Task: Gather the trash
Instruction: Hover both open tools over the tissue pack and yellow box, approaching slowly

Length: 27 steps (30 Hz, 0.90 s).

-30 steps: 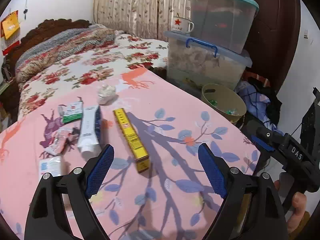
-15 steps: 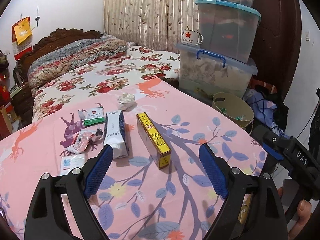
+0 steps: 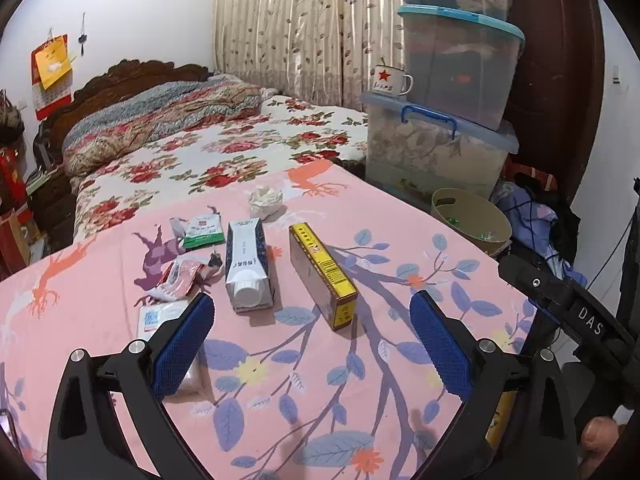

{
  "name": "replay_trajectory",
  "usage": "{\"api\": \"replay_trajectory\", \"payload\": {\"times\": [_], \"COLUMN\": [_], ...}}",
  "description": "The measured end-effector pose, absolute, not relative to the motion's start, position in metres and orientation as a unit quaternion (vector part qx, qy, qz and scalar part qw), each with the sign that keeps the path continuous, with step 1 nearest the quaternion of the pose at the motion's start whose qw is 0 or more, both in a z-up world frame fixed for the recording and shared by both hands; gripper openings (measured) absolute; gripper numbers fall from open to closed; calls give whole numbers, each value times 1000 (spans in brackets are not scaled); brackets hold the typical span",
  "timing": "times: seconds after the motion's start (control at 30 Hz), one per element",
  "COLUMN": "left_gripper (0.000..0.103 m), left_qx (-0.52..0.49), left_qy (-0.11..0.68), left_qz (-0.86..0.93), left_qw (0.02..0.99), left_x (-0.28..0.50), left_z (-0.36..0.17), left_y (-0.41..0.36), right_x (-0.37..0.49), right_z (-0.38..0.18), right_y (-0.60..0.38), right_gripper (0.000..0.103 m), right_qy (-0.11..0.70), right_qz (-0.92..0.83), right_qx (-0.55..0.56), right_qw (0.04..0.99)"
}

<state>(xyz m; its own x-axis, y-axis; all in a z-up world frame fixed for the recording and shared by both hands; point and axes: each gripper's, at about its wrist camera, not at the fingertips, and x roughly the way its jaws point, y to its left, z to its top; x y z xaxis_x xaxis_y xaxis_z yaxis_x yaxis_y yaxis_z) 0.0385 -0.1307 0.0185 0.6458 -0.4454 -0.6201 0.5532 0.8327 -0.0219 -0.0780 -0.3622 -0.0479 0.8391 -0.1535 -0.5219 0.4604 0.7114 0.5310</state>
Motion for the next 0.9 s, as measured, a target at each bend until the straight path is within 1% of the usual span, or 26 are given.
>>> {"api": "replay_trajectory", "payload": {"times": [0.37, 0.57, 0.77, 0.9], "left_gripper": [94, 94, 94, 94], "left_qx": [103, 100, 137, 140], "left_qy": [345, 328, 296, 299], "left_qz": [-244, -224, -193, -192], "left_qw": [901, 912, 925, 924], "left_x": [45, 46, 40, 39], "left_z": [13, 17, 20, 21], "left_y": [-127, -122, -124, -123], "right_x": [-73, -72, -70, -67], "right_z": [-53, -55, -58, -58], "right_y": [-357, -355, -353, -350], "right_gripper": [100, 100, 100, 100], "right_qy": [239, 243, 250, 253], "right_qz": [-163, -159, -156, -150], "right_qx": [345, 346, 349, 345], "right_qw": [893, 892, 890, 891]}}
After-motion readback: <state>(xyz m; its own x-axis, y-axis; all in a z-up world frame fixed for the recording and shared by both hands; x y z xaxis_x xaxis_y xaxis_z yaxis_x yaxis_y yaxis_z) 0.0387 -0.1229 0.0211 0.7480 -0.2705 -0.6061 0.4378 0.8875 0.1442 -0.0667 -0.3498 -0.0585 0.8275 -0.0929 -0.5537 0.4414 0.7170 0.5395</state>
